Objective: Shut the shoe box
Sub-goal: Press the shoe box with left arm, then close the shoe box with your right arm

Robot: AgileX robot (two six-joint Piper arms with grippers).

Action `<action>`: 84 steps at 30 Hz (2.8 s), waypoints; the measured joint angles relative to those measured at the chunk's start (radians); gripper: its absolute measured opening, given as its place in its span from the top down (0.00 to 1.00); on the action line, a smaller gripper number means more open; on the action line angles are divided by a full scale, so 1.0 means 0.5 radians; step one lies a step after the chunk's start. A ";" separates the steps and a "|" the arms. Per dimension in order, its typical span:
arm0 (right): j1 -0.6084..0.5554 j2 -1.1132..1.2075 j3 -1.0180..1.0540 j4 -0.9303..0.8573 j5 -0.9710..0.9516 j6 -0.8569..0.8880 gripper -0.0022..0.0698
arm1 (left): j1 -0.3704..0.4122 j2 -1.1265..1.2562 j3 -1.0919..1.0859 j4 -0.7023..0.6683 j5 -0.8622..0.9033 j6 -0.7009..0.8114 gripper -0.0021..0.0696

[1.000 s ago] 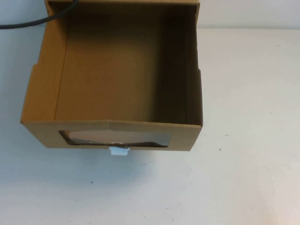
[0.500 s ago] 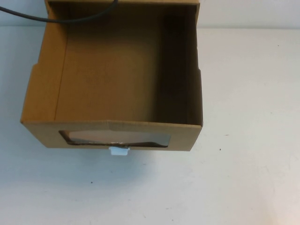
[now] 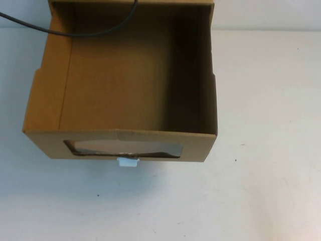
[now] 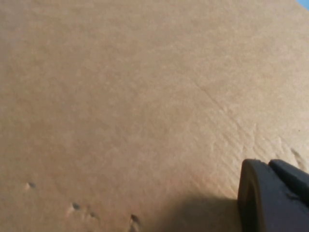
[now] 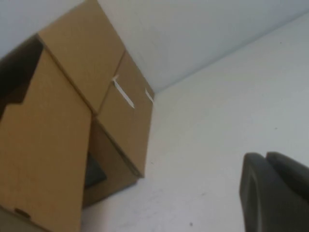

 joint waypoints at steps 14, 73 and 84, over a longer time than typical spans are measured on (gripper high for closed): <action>0.000 0.580 -0.744 0.272 1.086 -0.271 0.99 | 0.000 0.001 -0.004 0.000 0.000 0.000 0.98; 1.441 3.075 -2.814 -0.710 1.268 -0.004 0.99 | 0.000 0.021 -0.015 -0.045 -0.012 -0.069 0.98; 1.282 3.214 -3.057 -0.762 1.241 0.000 0.99 | 0.000 0.021 -0.015 -0.045 -0.008 -0.072 0.98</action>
